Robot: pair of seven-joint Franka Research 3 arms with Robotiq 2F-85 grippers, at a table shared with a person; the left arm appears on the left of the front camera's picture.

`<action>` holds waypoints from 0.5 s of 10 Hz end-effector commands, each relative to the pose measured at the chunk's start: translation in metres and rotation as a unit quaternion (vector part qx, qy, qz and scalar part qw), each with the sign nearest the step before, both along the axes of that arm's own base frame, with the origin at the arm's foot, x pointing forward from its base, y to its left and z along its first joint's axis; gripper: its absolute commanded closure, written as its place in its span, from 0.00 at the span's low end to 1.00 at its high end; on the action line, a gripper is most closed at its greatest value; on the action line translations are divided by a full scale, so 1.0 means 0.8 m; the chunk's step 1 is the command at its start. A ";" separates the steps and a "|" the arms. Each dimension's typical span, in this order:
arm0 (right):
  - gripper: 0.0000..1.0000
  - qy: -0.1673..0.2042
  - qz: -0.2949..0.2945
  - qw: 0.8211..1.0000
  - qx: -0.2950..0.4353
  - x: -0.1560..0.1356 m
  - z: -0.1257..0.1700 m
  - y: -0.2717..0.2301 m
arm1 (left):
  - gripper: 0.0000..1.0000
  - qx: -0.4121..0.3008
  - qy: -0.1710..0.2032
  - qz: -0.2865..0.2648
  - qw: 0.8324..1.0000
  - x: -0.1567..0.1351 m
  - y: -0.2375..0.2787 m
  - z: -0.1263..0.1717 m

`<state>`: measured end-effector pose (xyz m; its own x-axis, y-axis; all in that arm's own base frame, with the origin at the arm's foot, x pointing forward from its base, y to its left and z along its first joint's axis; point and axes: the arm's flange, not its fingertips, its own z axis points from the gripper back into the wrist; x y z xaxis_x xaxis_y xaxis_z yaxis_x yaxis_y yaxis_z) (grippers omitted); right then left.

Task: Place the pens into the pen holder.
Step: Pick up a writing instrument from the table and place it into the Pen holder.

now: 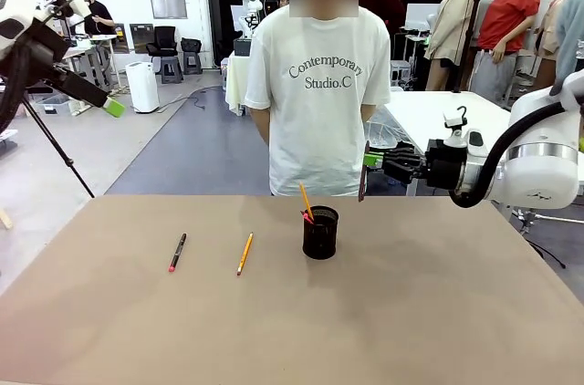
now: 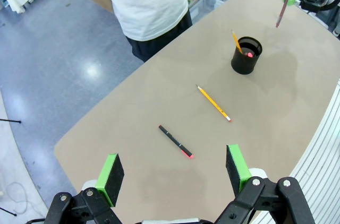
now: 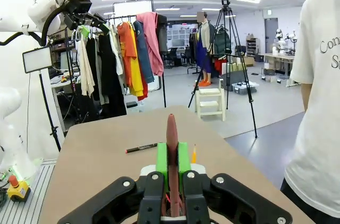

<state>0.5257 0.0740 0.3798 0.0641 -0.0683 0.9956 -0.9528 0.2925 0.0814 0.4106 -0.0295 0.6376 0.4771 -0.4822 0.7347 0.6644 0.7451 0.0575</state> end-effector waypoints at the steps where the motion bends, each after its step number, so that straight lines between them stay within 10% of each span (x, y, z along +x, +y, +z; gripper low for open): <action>1: 1.00 0.006 0.004 1.000 -0.004 -0.002 0.007 -0.002 | 0.00 -0.001 -0.002 -0.003 1.000 -0.001 0.001 0.002; 5: 1.00 0.019 0.013 1.000 0.012 0.029 -0.021 0.024 | 0.00 -0.001 -0.002 -0.003 1.000 -0.001 0.001 0.002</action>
<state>0.5353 0.0838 0.3660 0.0868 -0.0716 0.9937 -0.9556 0.2759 0.1033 0.4105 -0.0295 0.6376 0.4771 -0.4822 0.7348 0.6644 0.7452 0.0576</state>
